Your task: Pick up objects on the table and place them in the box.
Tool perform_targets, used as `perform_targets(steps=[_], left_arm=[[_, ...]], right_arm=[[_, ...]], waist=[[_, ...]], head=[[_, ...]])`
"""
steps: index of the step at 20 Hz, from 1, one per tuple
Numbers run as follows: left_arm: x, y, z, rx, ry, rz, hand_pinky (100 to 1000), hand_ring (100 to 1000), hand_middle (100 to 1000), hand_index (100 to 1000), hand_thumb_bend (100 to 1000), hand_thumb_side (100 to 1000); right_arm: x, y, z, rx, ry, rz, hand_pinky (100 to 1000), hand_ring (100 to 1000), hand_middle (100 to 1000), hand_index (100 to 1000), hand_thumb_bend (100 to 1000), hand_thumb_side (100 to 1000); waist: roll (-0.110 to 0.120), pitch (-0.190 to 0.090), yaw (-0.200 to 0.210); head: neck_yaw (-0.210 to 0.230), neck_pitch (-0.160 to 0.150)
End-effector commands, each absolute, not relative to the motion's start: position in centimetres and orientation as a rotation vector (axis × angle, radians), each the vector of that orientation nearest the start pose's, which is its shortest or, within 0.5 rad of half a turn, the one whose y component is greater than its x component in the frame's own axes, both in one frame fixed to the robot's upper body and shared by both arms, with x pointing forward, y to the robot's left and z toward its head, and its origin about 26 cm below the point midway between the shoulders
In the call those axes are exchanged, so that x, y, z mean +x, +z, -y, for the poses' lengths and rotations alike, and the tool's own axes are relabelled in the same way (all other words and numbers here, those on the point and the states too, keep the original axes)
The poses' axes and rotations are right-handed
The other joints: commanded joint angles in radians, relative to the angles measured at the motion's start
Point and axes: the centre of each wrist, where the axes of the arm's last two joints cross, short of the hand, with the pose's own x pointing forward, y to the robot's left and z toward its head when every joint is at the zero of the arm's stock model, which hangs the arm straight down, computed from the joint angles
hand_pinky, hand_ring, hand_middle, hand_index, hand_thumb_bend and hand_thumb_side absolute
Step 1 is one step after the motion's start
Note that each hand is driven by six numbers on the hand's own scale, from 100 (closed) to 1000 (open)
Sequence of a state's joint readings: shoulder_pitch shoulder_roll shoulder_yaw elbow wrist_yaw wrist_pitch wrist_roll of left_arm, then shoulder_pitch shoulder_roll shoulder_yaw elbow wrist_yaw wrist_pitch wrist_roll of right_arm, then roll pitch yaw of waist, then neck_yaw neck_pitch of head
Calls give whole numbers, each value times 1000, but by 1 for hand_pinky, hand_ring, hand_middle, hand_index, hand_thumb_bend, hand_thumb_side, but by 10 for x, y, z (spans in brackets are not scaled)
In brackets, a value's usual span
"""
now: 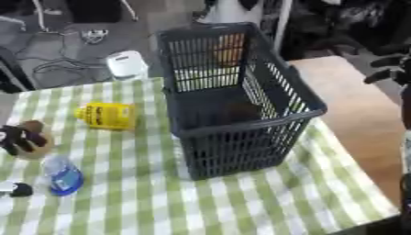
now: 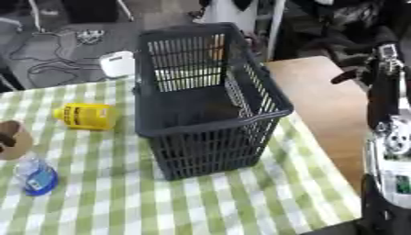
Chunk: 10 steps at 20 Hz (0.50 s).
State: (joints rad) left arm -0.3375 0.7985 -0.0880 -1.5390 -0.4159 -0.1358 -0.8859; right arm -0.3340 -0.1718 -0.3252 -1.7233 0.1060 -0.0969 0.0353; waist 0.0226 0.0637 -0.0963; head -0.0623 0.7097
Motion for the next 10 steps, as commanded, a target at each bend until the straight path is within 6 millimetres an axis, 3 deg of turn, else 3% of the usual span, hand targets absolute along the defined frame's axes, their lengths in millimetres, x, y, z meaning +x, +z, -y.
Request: perform_targets(steps=[1, 10], left_arm=[[351, 176, -382, 411, -1679, 1014, 814, 857, 874, 964, 714, 388], [357, 162, -376, 562, -1649, 1028, 810, 858, 891, 967, 714, 305]], right_arm=[[333, 156, 332, -425, 77, 2158, 447, 577, 611, 703, 100, 653], [332, 155, 333, -425, 71, 2156, 447, 577, 611, 703, 100, 656]], waist=[[0, -13, -2], [0, -10, -2]], head=[[2, -12], [0, -12]])
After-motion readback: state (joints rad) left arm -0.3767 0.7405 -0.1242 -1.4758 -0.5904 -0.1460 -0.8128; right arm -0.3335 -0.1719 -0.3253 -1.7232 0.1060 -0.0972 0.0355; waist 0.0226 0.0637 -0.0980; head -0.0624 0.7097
